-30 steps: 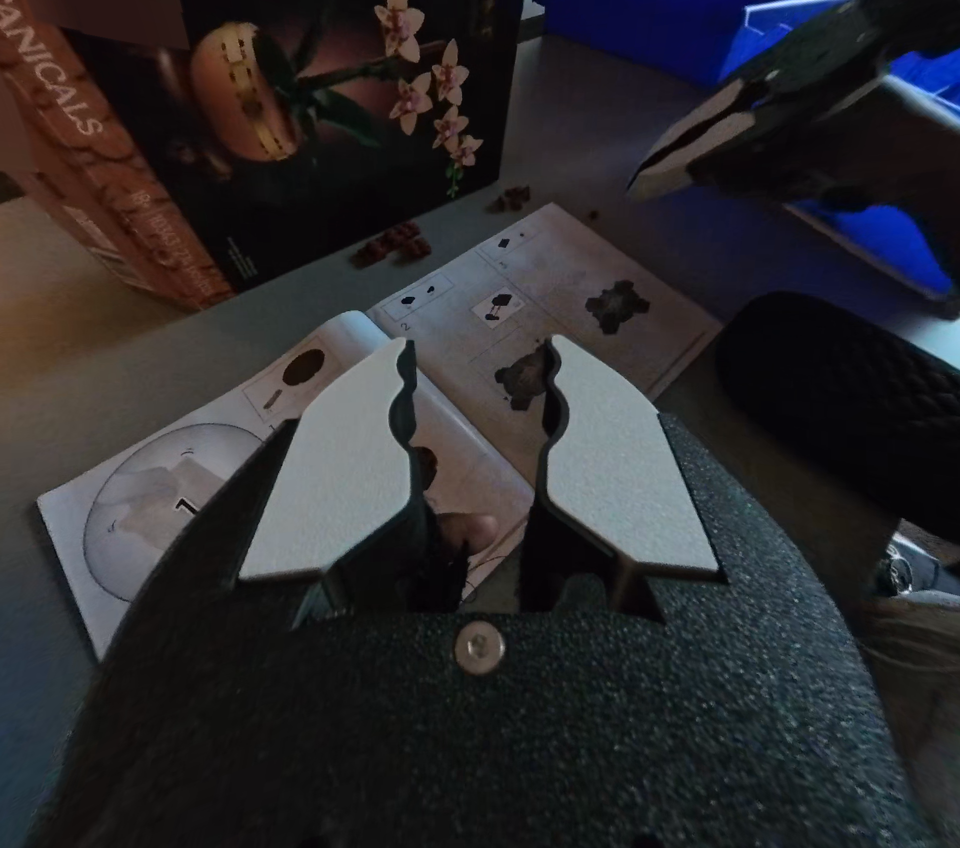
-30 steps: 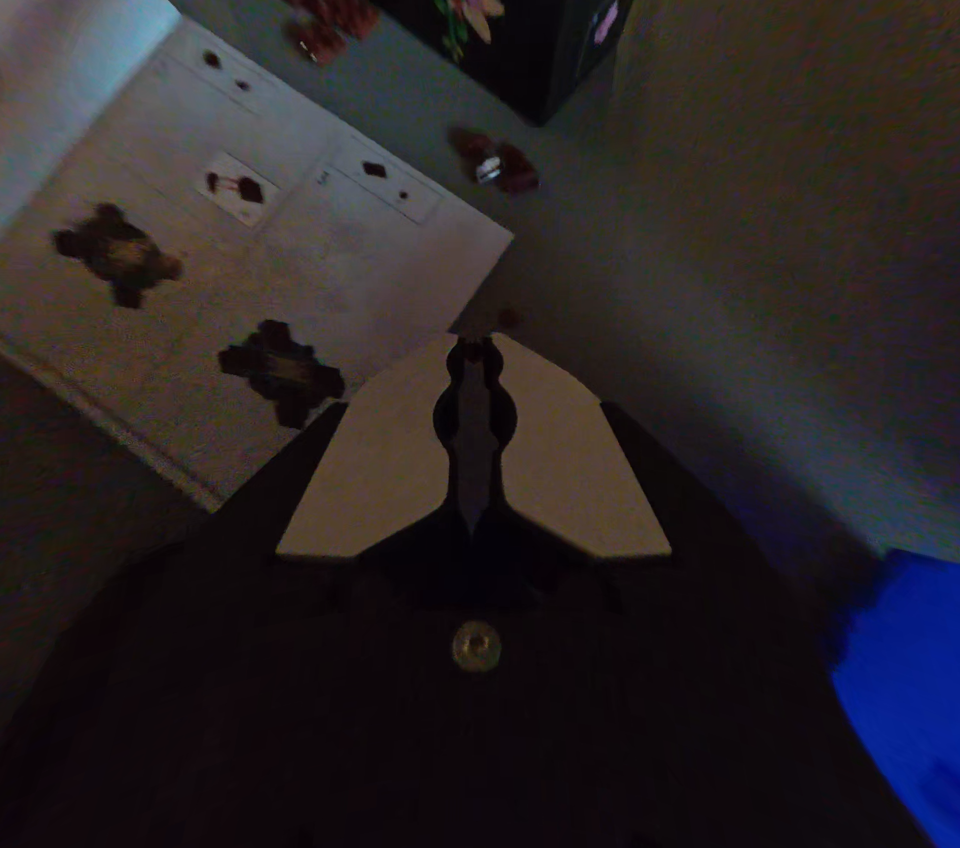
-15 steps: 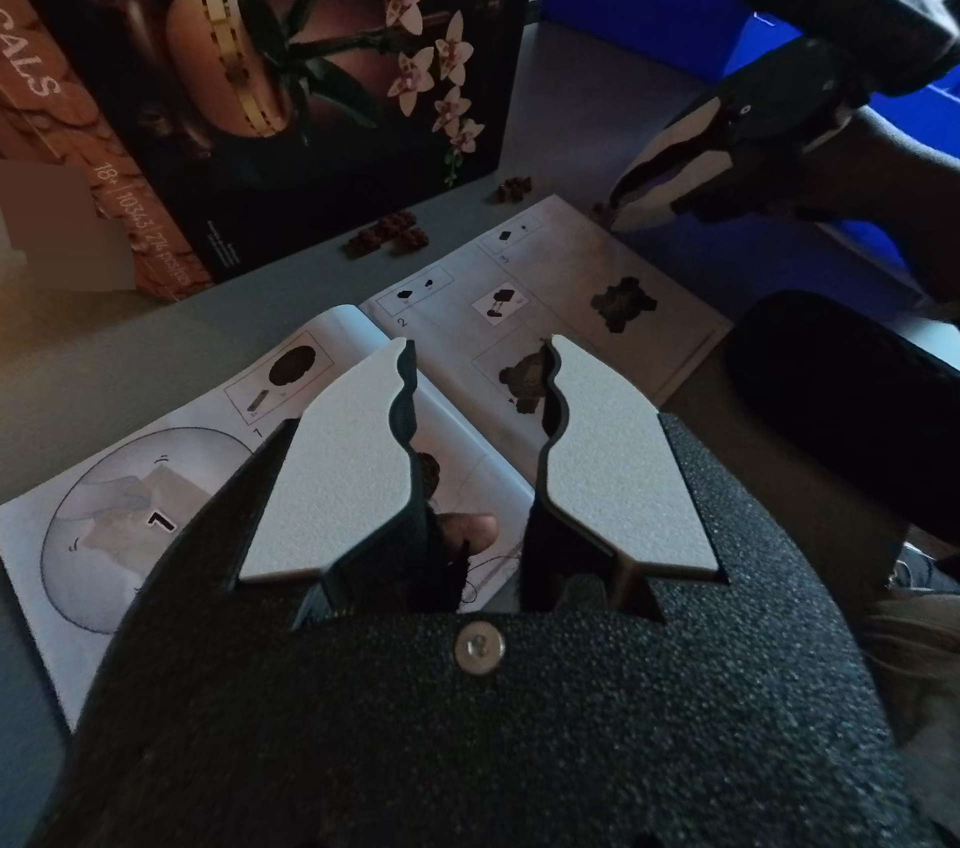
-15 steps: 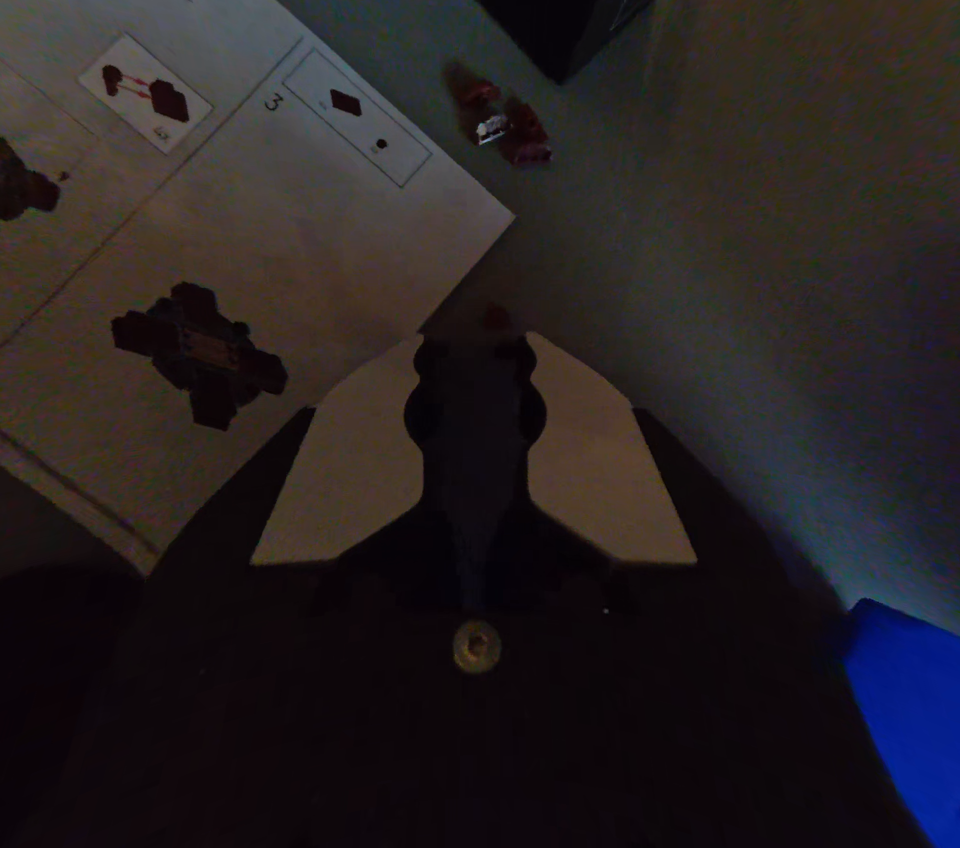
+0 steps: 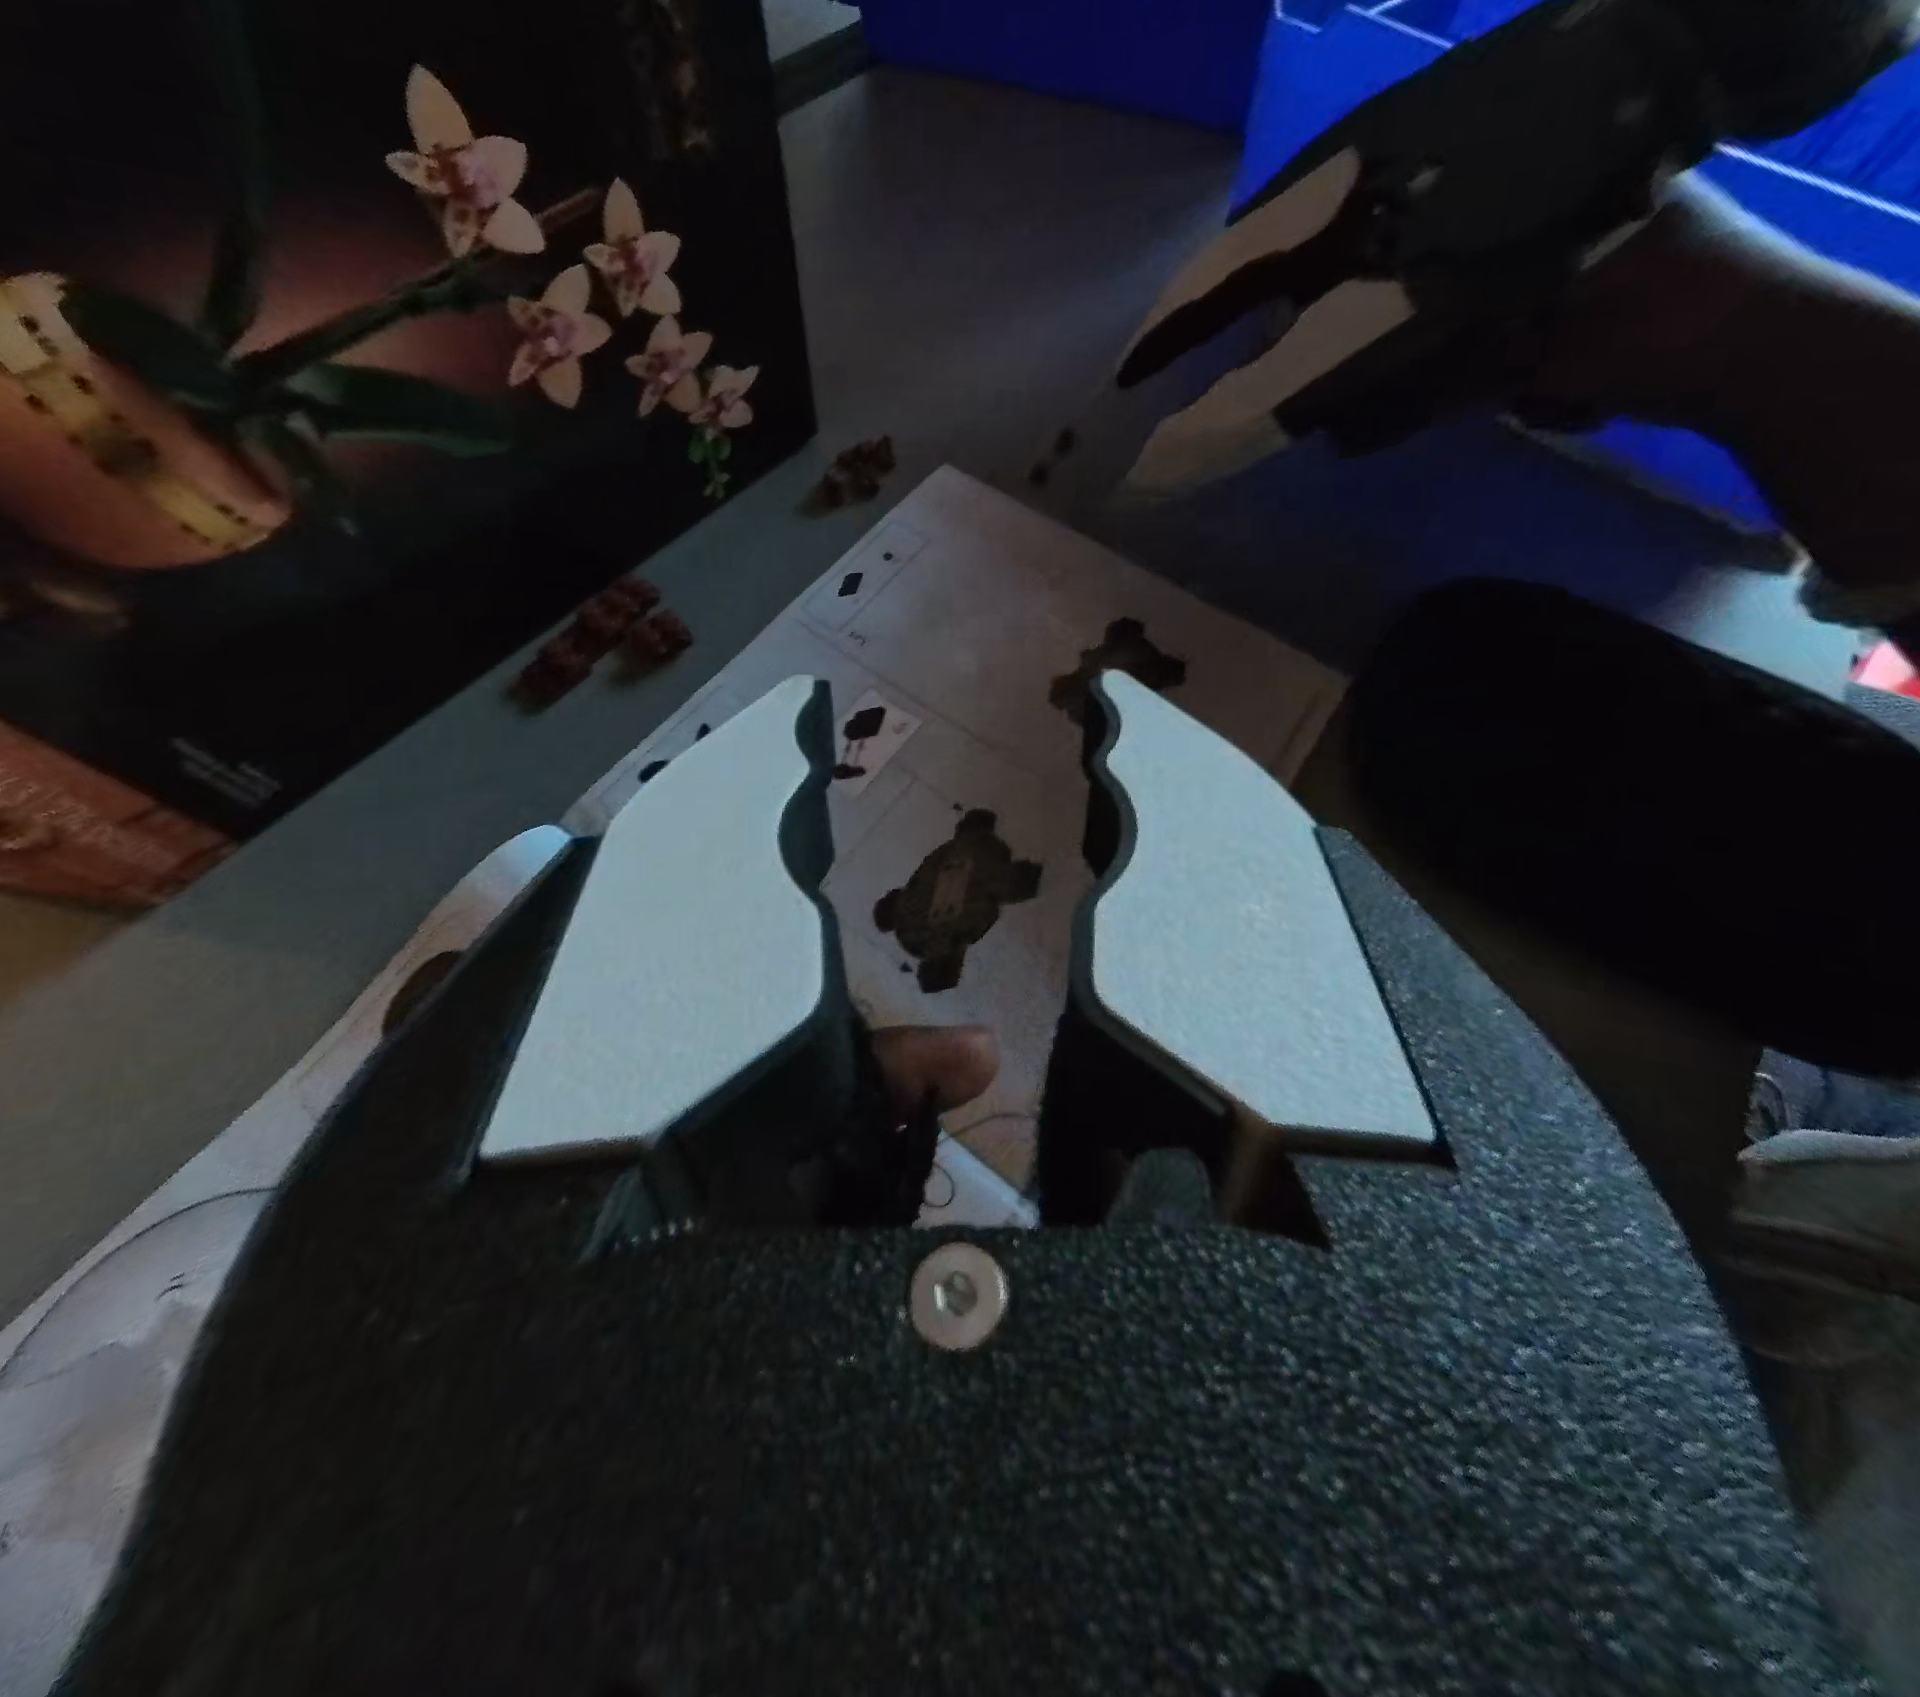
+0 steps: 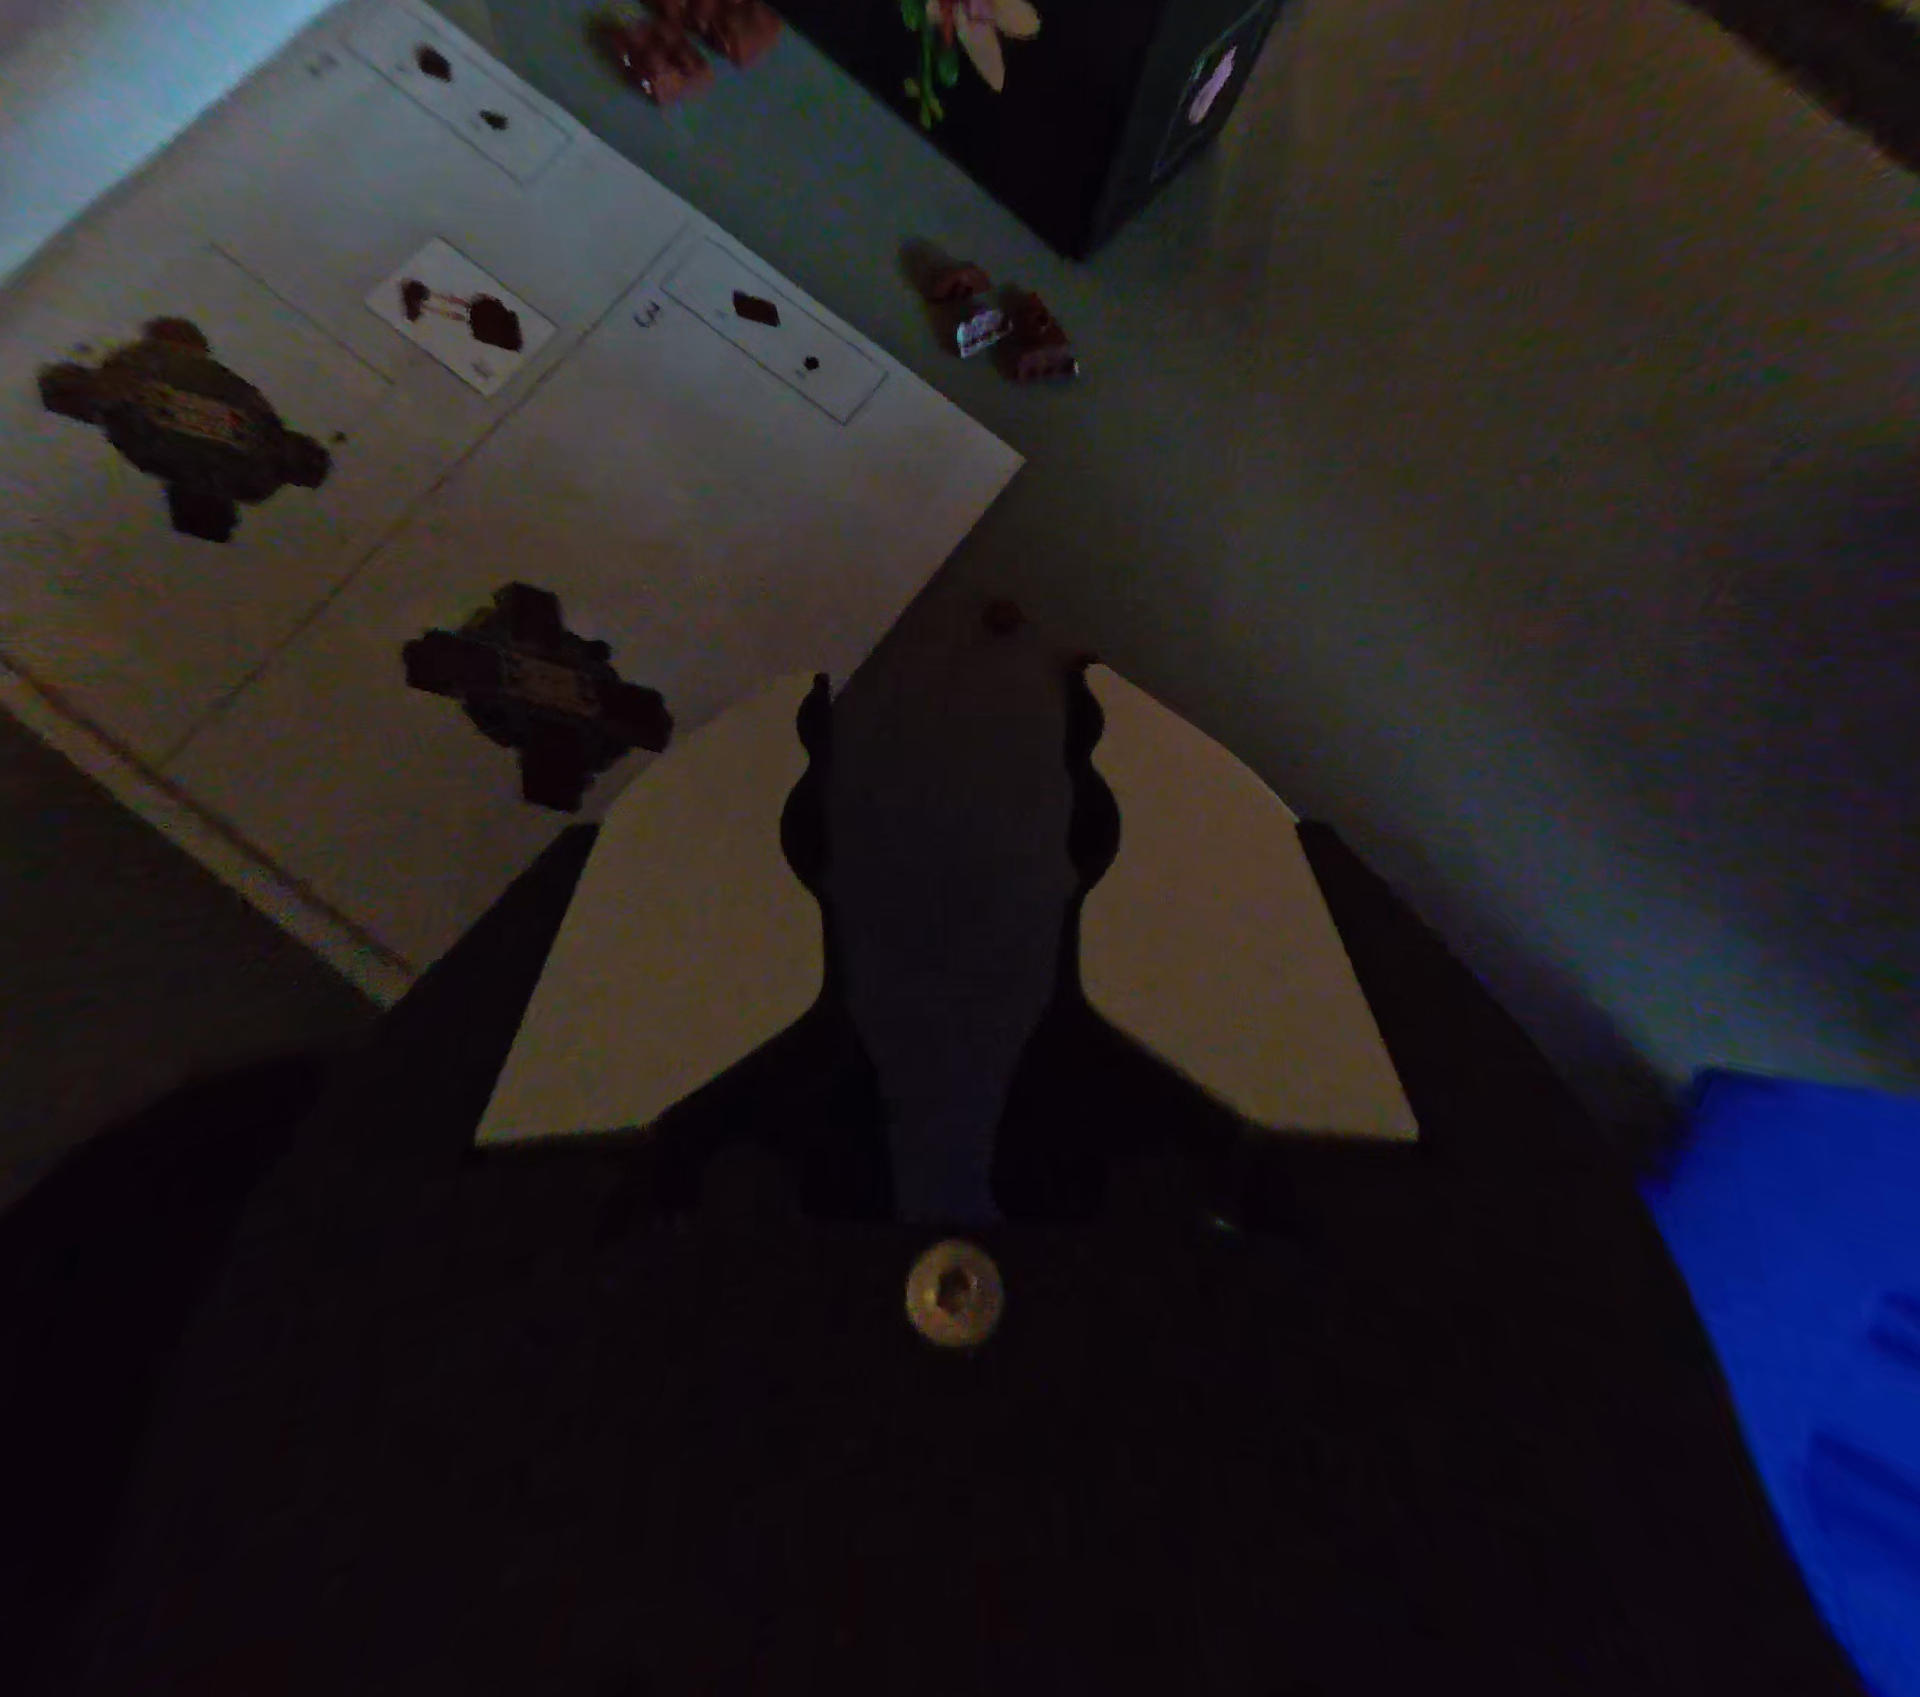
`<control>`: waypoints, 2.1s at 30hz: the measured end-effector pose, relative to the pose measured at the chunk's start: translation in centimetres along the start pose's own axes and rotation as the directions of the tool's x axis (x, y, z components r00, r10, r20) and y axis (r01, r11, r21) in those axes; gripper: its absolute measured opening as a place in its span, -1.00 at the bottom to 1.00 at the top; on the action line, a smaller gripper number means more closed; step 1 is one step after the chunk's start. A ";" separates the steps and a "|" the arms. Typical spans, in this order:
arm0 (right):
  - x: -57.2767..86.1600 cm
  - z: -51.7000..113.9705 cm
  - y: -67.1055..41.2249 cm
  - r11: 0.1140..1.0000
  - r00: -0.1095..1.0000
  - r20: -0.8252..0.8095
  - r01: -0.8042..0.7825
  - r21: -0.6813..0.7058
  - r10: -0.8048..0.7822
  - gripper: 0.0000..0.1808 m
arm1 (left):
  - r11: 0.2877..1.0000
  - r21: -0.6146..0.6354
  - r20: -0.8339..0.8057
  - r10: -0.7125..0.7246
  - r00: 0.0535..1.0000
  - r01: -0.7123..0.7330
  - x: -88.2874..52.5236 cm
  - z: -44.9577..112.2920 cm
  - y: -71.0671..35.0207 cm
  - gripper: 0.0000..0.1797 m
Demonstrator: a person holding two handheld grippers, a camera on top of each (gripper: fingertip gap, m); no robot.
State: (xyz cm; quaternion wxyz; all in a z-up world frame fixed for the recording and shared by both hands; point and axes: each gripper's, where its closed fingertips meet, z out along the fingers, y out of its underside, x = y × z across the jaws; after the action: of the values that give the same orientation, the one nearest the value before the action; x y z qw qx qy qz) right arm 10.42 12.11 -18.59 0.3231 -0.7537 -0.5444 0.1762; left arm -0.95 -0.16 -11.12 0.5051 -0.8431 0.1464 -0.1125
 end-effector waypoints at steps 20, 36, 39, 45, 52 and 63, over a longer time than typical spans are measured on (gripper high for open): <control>8.8 -17.6 18.2 0.933 0.944 -0.157 -0.314 -0.174 0.289 -0.80 | 0.994 0.059 0.120 -0.102 0.987 0.095 -0.9 0.3 -2.0 -0.51; 8.9 -14.1 19.9 0.943 0.983 -0.050 -0.186 -0.277 0.179 -0.79 | 0.995 0.005 0.165 -0.101 0.981 0.102 -1.0 1.5 -1.6 -0.51; 8.7 -14.0 19.8 0.944 0.984 -0.040 -0.180 -0.277 0.176 -0.81 | 0.995 -0.001 0.164 -0.095 0.982 0.097 -1.0 1.6 -1.6 -0.51; 8.6 -13.8 19.7 0.943 0.980 -0.028 -0.196 -0.267 0.196 -0.92 | 0.996 0.003 0.166 -0.094 0.982 0.094 -1.2 1.5 -1.8 -0.51; 8.9 -16.3 18.4 0.959 0.972 -0.036 -0.237 -0.159 0.234 -0.93 | 0.995 0.025 0.174 -0.102 0.979 0.099 -1.6 0.6 -1.7 -0.51; 5.2 -22.0 6.4 0.984 0.996 -0.045 -0.065 0.164 0.074 -0.93 | 0.990 0.074 0.183 -0.129 0.975 0.117 -2.3 -2.4 -0.2 -0.51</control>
State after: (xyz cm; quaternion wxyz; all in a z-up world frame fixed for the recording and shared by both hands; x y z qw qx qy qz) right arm 30.34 9.24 -6.47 0.3910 -0.7477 -0.4931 0.2118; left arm -3.92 -1.22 -9.90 0.5349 -0.8411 0.0420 -0.0681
